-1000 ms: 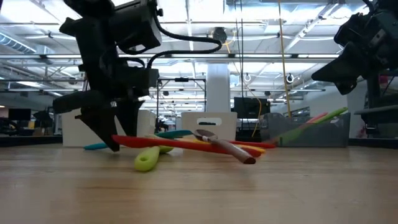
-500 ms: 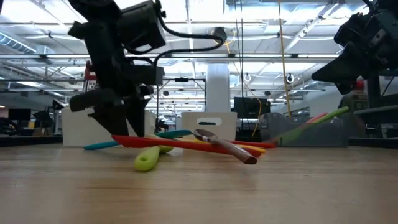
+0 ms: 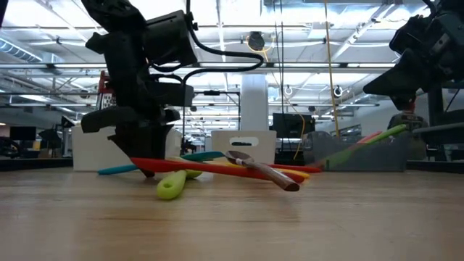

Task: Pick & Place Kitchen Items
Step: Put the blue spatula into the black bin

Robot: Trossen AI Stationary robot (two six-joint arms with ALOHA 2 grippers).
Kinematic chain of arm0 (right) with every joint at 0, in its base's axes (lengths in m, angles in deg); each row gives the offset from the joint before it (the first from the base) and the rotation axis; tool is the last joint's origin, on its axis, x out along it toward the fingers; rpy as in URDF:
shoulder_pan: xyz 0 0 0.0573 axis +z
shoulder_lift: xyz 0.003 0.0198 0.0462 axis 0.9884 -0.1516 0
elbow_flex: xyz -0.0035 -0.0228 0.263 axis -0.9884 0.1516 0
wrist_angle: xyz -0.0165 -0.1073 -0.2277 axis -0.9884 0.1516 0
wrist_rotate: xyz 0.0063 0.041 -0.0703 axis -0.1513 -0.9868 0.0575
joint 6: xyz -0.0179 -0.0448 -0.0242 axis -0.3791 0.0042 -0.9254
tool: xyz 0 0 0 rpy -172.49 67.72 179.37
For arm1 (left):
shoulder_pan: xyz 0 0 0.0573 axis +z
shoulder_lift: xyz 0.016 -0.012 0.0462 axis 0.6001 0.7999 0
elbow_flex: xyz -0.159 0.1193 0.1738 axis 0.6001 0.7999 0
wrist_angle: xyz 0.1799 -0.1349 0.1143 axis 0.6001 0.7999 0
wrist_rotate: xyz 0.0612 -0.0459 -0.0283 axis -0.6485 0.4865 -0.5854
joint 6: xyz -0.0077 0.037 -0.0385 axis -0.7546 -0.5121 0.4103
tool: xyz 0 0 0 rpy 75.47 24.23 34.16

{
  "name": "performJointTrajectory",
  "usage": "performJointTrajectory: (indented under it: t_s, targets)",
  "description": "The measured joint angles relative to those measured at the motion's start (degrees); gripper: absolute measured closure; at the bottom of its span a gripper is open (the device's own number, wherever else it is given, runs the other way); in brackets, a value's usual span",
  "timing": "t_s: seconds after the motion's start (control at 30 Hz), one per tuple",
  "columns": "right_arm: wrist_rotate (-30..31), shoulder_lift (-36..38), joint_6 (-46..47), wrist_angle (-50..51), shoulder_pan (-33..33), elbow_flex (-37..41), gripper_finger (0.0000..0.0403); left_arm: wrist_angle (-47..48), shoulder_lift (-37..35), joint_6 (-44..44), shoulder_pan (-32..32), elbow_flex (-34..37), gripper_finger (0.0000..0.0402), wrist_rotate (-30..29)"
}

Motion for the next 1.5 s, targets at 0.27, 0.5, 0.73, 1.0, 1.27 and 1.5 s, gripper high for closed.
performJointTrajectory:
  t_s: [0.27, 0.5, 0.73, 1.0, 1.27, 1.5]
  targets:
    - [0.0, 0.0, 0.0, 0.0, 0.0, 0.0, 0.0403, 1.1, 0.0, 4.9, -0.2, 0.0, 0.0386, -0.2]
    - [0.0, 0.0, 0.0, 0.0, 0.0, 0.0, 0.0403, 5.2, -3.3, 8.0, -0.6, 0.4, 0.0377, -3.1]
    - [0.0, 0.0, 0.0, 0.0, 0.0, 0.0, 0.0403, 5.7, -10.5, 12.3, -0.7, 0.3, 0.0387, -5.1]
    - [0.0, -0.1, 1.6, -1.5, 0.0, 0.0, 0.0403, -1.8, -22.9, 18.5, -0.6, 0.3, 0.0390, -5.1]
    - [0.2, -1.4, 18.7, -15.2, 0.0, 0.0, 0.0403, -28.7, -31.4, 27.8, 2.2, 0.1, 0.0393, -1.2]
    - [-4.5, -11.8, 13.9, -42.9, 0.0, -0.1, 0.0401, -57.0, -26.6, 36.6, 4.1, 0.1, 0.0396, 3.4]
